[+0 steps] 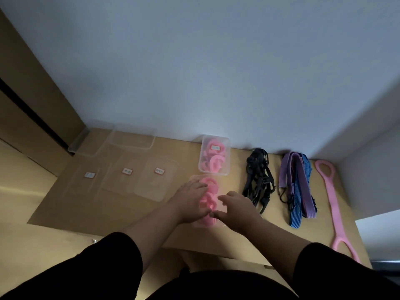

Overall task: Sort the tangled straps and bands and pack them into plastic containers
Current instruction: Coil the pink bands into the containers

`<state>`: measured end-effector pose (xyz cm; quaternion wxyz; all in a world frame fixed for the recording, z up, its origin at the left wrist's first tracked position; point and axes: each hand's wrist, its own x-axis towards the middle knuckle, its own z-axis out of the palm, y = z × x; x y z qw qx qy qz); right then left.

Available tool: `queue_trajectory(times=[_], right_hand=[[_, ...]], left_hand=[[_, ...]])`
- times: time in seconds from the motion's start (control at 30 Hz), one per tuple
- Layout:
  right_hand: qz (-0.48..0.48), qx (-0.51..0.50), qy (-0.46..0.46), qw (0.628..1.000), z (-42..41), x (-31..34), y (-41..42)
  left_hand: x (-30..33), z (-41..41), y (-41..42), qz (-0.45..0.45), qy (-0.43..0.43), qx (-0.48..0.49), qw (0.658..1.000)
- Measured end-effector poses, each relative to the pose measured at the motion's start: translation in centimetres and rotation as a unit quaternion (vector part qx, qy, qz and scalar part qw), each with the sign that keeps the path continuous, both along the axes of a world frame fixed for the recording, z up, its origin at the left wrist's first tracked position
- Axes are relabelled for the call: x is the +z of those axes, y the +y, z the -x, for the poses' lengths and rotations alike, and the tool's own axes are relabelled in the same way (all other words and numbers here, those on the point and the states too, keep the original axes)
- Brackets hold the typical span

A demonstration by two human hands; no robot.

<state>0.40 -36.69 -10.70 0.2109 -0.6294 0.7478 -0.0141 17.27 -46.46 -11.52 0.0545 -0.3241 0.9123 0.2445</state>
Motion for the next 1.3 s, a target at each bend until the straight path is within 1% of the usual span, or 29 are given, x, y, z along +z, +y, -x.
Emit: queue_trajectory(times=[0.17,0.33,0.5,0.63,0.77,0.9,1.1,1.2,1.3], right_hand=[[0.001,-0.010,-0.016,1.000,1.2,1.0,1.0],[-0.003,-0.029,-0.022,0.999,3.6,1.8,2.4],[0.005,-0.043,-0.038,0.998,6.9,2.4,5.0],[0.000,-0.058,-0.031,0.998,10.9,2.6,8.0],[-0.022,-0.077,-0.021,0.997,15.3,2.6,12.1],[-0.041,-0.099,-0.028,0.994,20.0,2.5,16.1],[-0.079,-0.126,-0.041,0.988,25.9,1.6,21.4],[-0.098,-0.125,-0.047,0.986,28.1,0.7,23.5],[-0.123,-0.110,-0.044,0.985,29.4,-0.4,25.2]], left_hand=[[1.5,1.8,0.3,0.019,0.001,-0.032,0.999],[3.0,4.6,1.5,0.003,-0.023,-0.047,0.999],[3.8,8.6,3.5,0.010,-0.017,-0.070,0.997],[4.5,13.0,6.5,0.001,-0.006,-0.096,0.995],[3.6,18.1,9.8,-0.004,-0.028,-0.128,0.991],[3.2,22.9,13.7,-0.021,-0.028,-0.134,0.990],[1.3,28.4,18.8,-0.040,-0.059,-0.143,0.987],[0.0,30.5,20.9,-0.052,-0.071,-0.155,0.984],[-0.9,32.3,22.8,-0.036,-0.078,-0.176,0.981]])
